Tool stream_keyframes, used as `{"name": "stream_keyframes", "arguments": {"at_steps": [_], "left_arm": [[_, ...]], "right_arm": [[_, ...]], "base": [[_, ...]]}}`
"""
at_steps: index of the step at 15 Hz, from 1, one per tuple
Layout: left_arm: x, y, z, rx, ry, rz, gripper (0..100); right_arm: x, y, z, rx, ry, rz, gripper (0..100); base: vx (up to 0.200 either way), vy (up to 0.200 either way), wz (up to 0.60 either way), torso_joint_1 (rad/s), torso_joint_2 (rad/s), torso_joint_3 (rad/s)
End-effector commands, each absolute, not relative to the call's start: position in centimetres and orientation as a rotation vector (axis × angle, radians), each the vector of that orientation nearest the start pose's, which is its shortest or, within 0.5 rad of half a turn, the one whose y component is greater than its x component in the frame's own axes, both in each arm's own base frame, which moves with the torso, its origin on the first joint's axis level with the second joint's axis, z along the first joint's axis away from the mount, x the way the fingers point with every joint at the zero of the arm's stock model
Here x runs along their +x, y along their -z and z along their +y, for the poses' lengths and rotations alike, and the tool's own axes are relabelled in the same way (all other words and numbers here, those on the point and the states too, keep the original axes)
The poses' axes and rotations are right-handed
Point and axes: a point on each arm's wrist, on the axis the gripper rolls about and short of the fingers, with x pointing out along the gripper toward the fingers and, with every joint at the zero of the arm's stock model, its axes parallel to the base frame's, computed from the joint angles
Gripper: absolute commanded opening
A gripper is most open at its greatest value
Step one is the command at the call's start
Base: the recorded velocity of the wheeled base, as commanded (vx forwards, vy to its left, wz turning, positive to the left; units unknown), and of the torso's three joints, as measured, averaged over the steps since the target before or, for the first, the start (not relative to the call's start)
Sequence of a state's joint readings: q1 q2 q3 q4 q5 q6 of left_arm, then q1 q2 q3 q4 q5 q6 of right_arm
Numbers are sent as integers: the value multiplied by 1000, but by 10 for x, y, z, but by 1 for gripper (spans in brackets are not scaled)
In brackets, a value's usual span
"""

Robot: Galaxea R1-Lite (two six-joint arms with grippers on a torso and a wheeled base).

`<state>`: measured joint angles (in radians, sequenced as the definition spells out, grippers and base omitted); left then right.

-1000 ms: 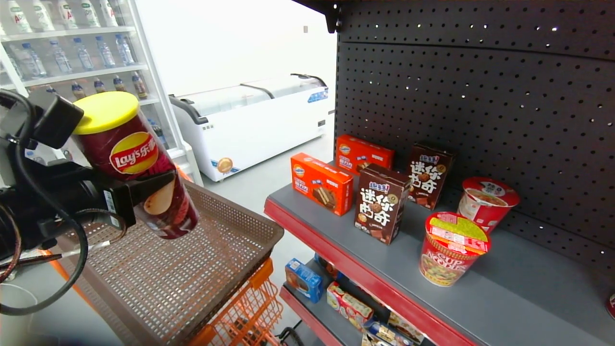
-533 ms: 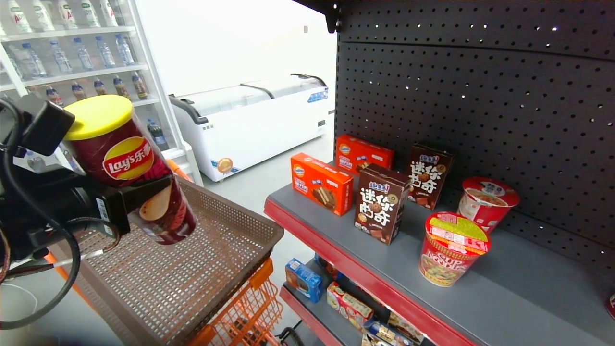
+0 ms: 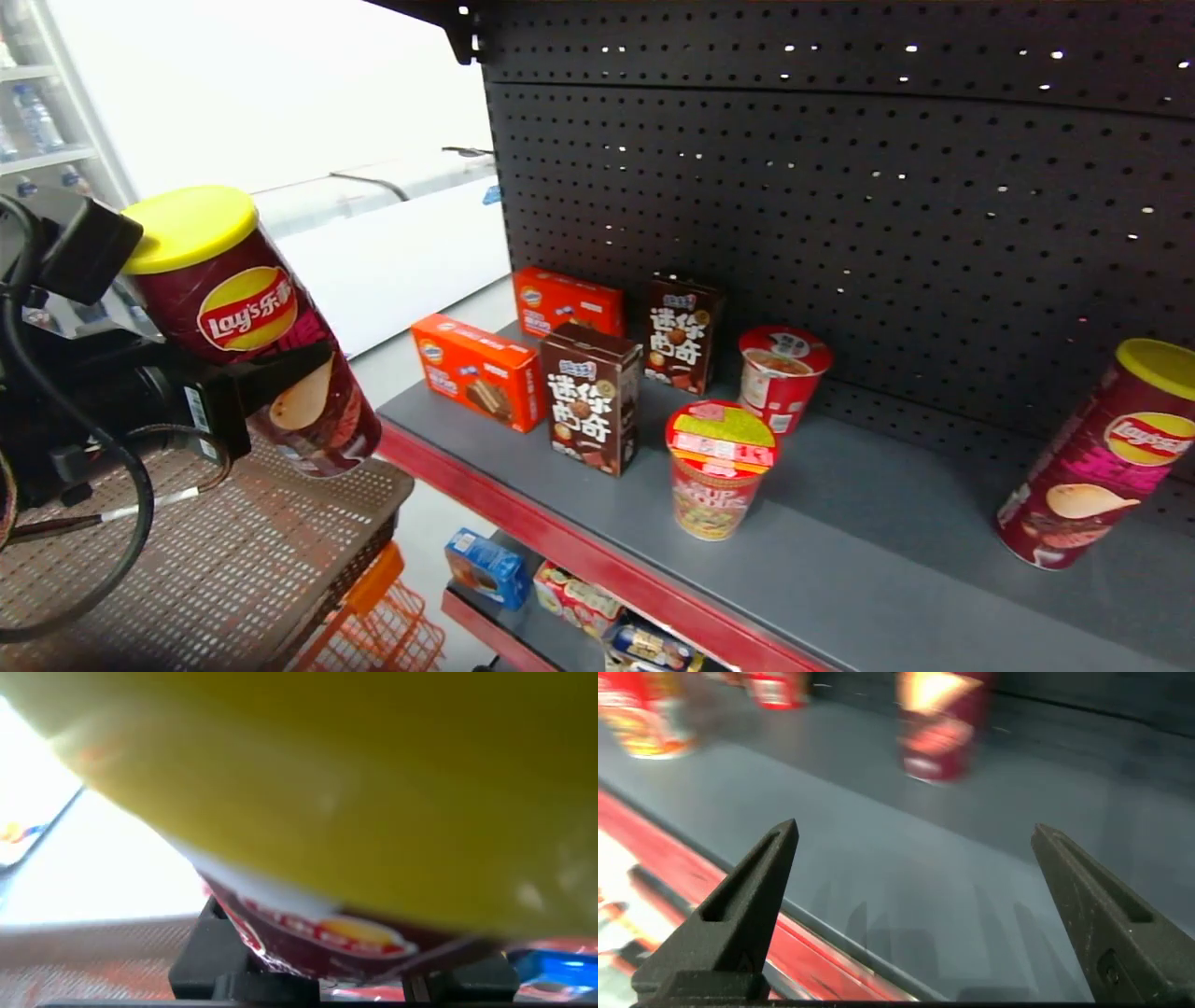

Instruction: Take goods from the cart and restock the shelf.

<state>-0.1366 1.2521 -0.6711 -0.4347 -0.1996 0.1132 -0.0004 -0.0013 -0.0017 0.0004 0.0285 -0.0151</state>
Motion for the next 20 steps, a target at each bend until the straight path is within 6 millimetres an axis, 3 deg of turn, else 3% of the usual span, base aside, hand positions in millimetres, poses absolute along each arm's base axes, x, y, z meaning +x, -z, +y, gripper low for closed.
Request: {"name": "stream_keyframes", "arguments": {"at_steps": [1, 5, 7, 9, 20], "left_arm": [[190, -239, -31, 108, 343, 121, 0], [165, -245, -30, 116, 361, 139, 0], [139, -247, -37, 122, 433, 160, 0], [127, -247, -41, 127, 484, 163, 0], [112, -243, -63, 124, 702, 165, 0]], "right_arm": [[-23, -76, 1, -15, -29, -2, 100], [-23, -76, 1, -15, -29, -2, 100], [-23, -76, 1, -15, -29, -2, 100], [-23, -76, 1, -15, -29, -2, 100], [-23, -76, 1, -15, -29, -2, 100]], "base": [[0, 0, 0, 0, 0, 0], [0, 0, 0, 0, 0, 0], [0, 0, 0, 0, 0, 0], [0, 0, 0, 0, 0, 0], [0, 0, 0, 0, 0, 0]]}}
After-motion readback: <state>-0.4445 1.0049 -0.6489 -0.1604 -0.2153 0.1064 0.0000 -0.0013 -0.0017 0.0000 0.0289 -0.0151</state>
